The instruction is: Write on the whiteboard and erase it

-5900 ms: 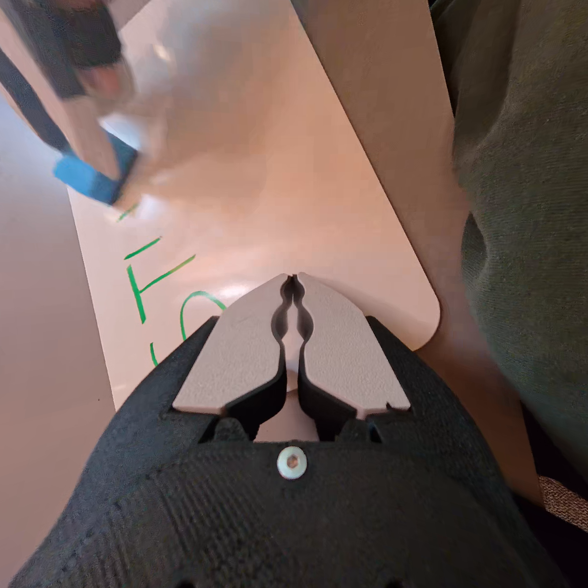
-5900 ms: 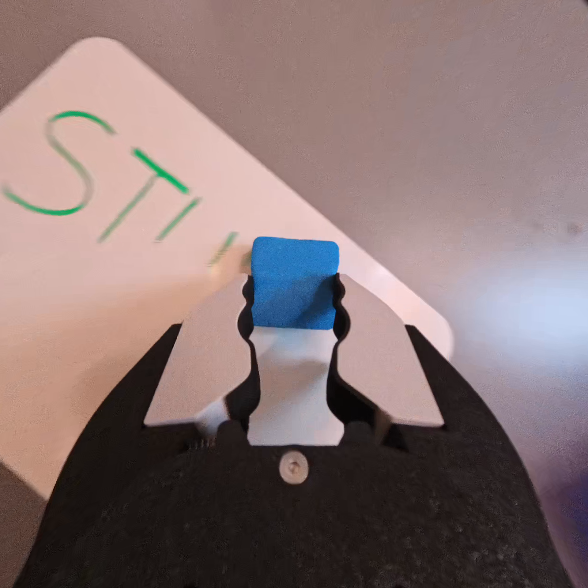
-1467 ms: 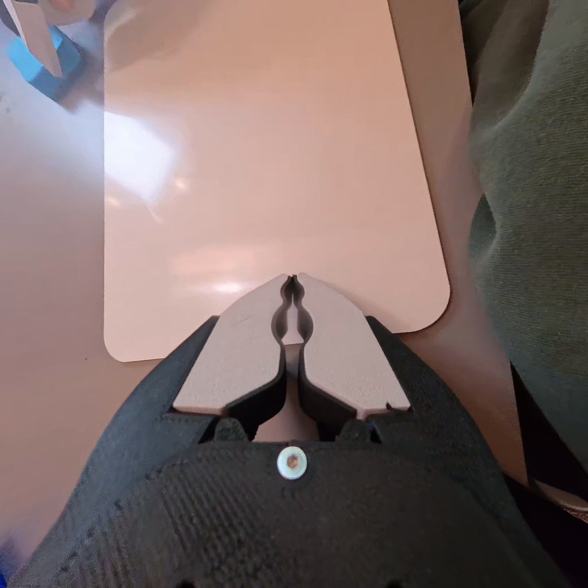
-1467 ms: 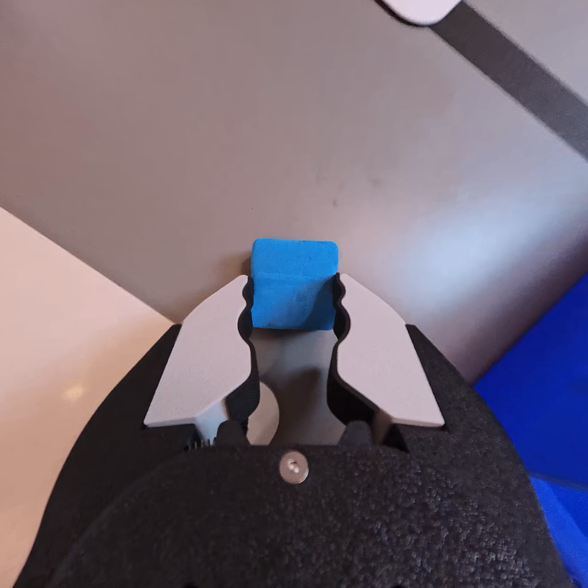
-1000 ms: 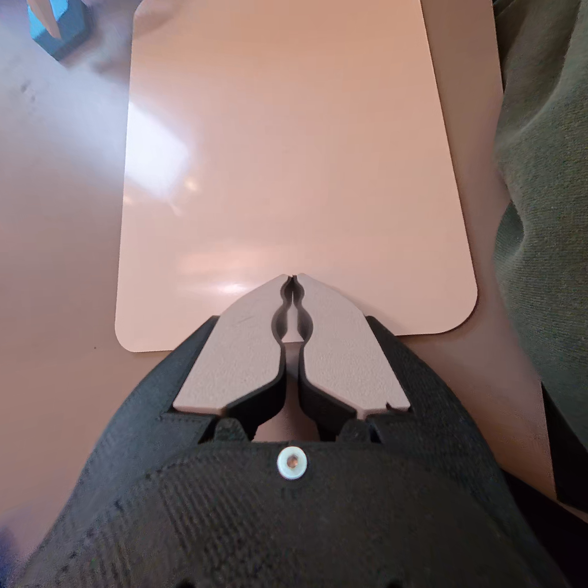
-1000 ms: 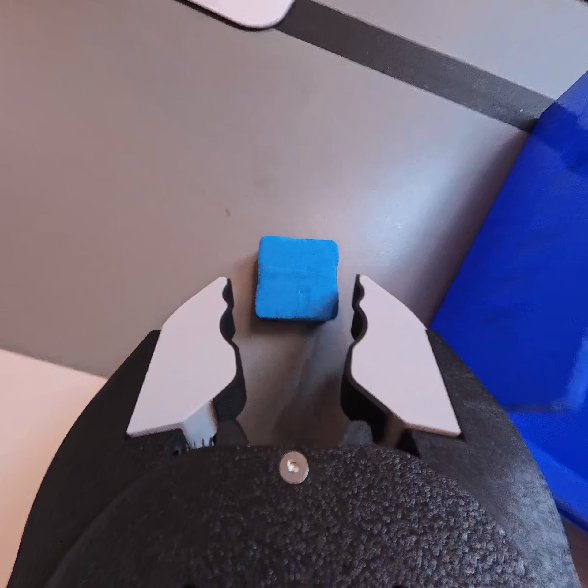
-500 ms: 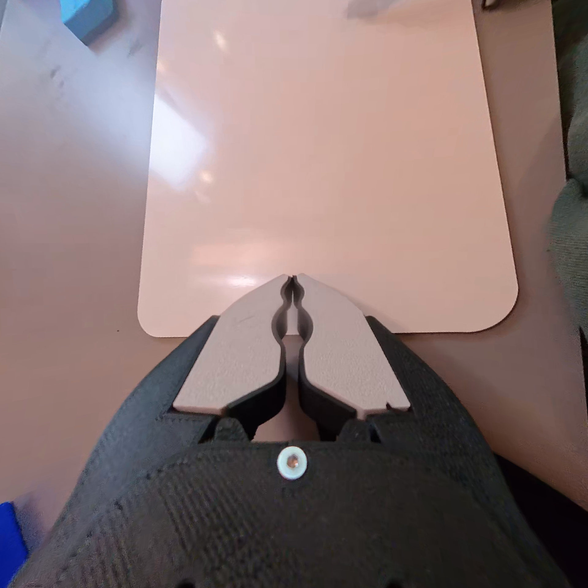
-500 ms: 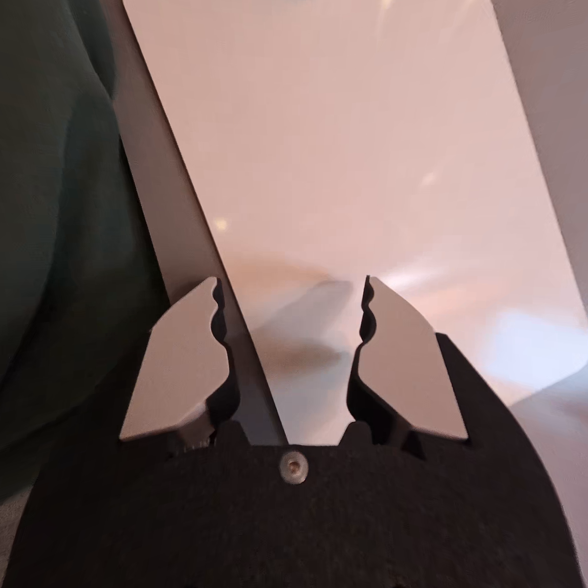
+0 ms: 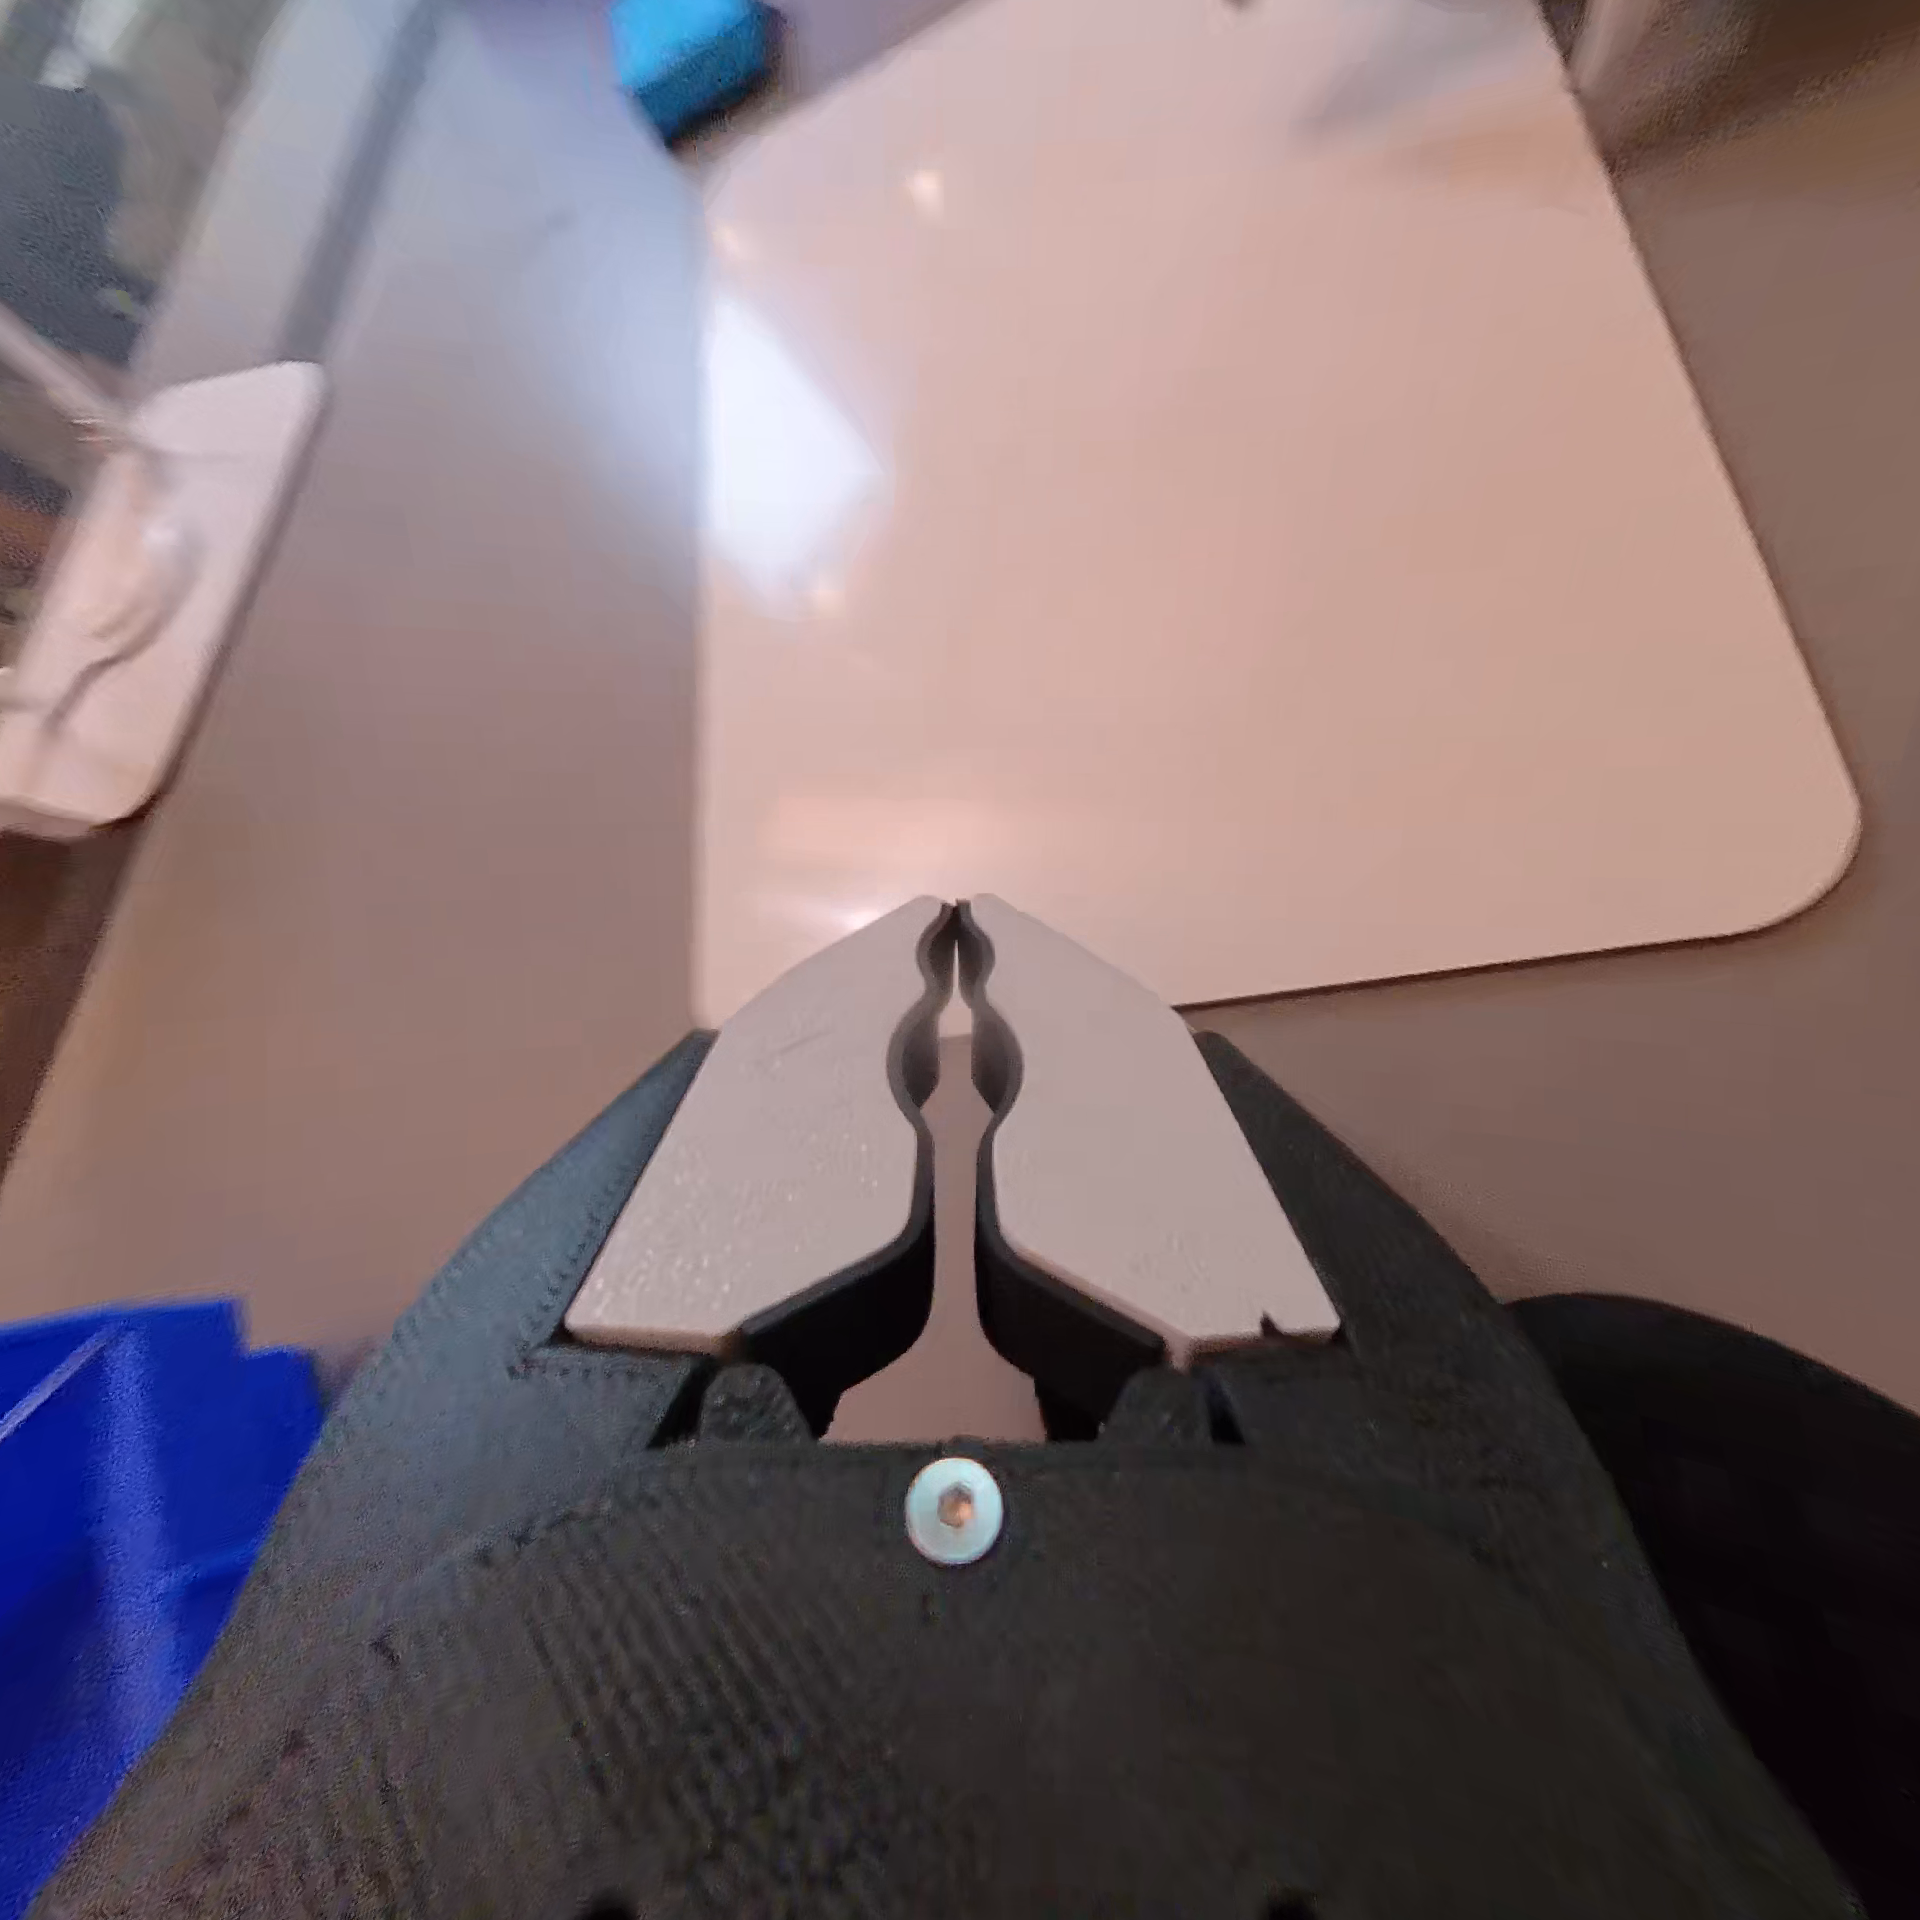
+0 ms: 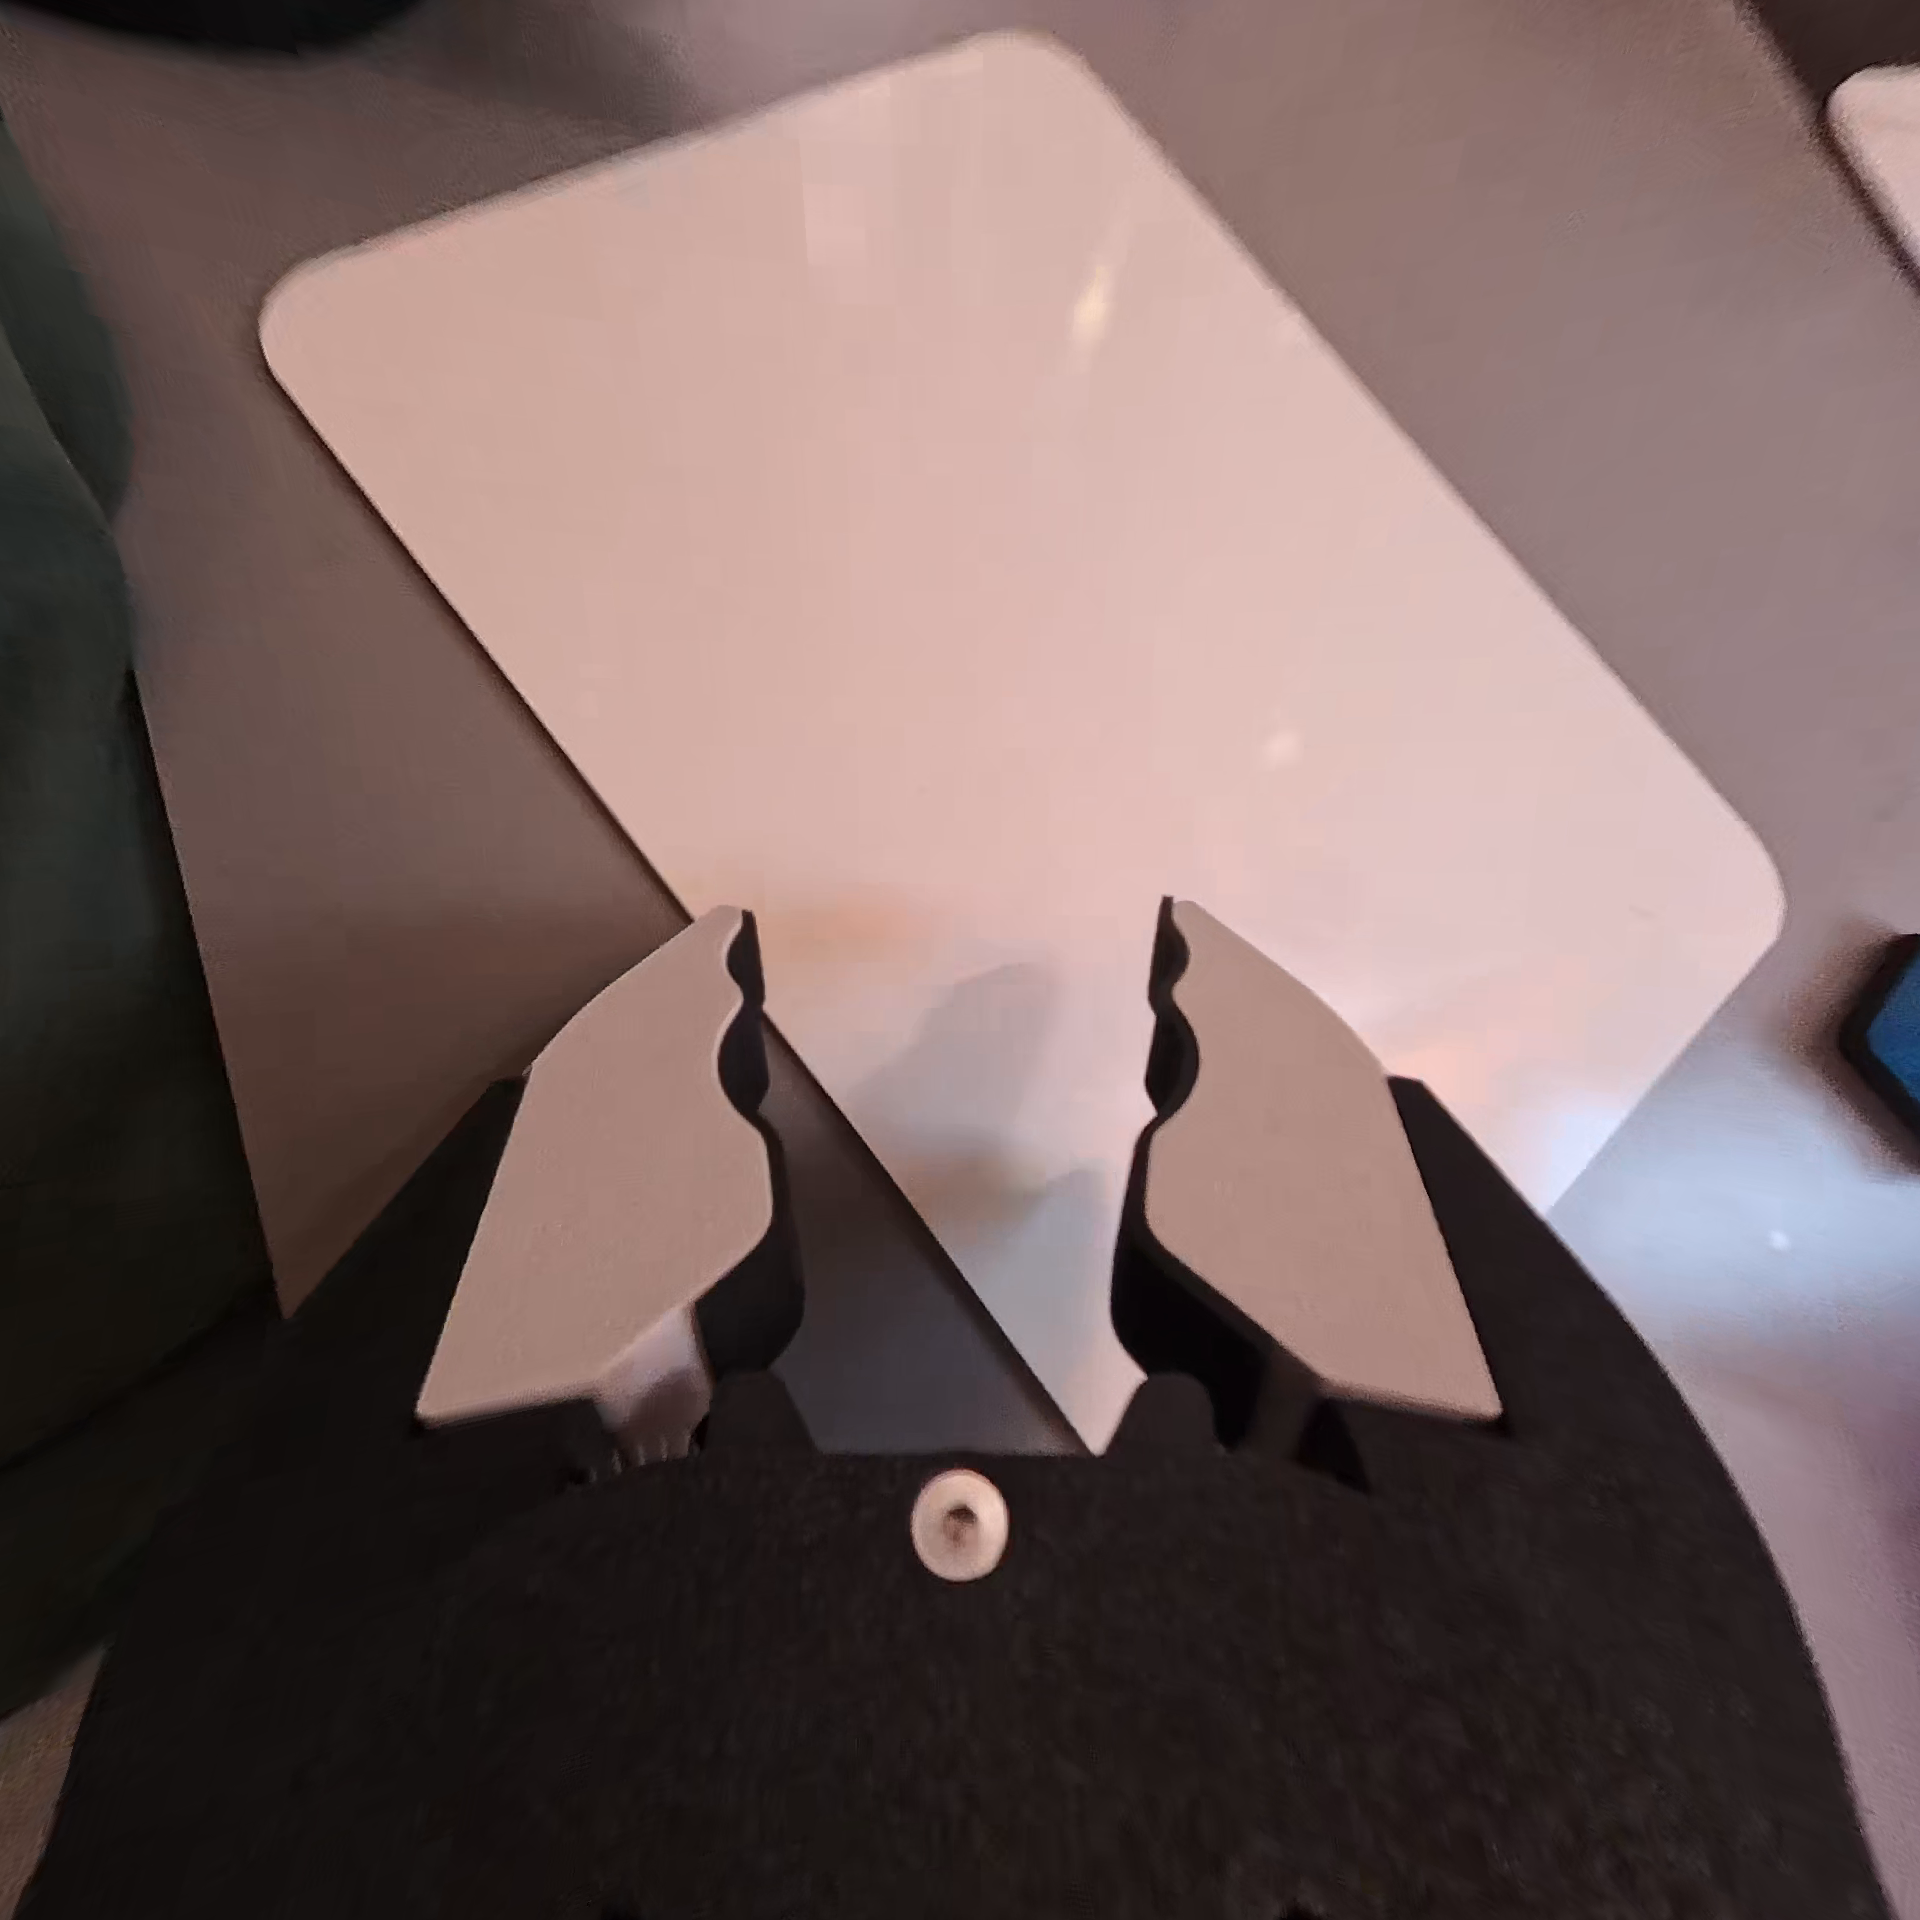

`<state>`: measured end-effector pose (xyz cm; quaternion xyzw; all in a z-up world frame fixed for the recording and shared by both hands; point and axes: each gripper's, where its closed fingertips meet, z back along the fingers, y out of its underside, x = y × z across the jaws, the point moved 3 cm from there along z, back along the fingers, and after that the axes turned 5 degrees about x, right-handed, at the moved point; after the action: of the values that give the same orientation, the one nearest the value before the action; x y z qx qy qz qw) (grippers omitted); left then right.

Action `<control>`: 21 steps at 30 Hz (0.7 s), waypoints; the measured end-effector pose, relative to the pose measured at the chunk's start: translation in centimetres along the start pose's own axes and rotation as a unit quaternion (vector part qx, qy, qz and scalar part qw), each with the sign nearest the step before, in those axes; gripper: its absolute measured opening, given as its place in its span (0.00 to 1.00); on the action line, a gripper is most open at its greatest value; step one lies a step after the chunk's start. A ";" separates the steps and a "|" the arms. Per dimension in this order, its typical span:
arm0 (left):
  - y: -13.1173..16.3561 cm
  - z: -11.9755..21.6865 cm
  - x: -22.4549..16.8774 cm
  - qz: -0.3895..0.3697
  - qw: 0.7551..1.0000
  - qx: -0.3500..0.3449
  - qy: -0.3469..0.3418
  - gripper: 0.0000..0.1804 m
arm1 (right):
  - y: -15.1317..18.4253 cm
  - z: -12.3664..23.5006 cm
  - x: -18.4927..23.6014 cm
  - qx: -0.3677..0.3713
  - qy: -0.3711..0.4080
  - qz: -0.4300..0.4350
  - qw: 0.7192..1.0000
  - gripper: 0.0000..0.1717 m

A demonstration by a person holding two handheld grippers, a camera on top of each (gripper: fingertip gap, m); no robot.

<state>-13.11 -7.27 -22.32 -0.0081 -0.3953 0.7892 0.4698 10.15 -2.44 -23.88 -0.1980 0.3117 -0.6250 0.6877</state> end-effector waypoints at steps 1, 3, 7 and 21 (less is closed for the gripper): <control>0.0 1.2 1.6 0.019 1.000 -0.012 -0.022 0.00 | -0.3 0.5 -0.2 -0.021 0.002 -0.009 1.000 0.42; 0.6 4.2 4.9 0.058 0.996 -0.020 -0.066 0.00 | -1.0 1.9 -0.8 -0.069 0.013 -0.030 0.997 0.42; 5.1 10.4 12.6 0.104 0.979 0.077 -0.156 0.00 | -1.4 4.1 -2.6 -0.124 0.046 -0.059 0.989 0.40; 23.5 12.5 19.1 0.117 0.754 0.642 0.067 0.13 | -1.4 3.4 -3.3 -0.159 0.054 -0.061 0.984 0.36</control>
<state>-45.86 -6.42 -21.70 0.1961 0.2414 0.9039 0.2936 11.28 0.23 -19.89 -0.2897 0.4311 -0.6180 0.5902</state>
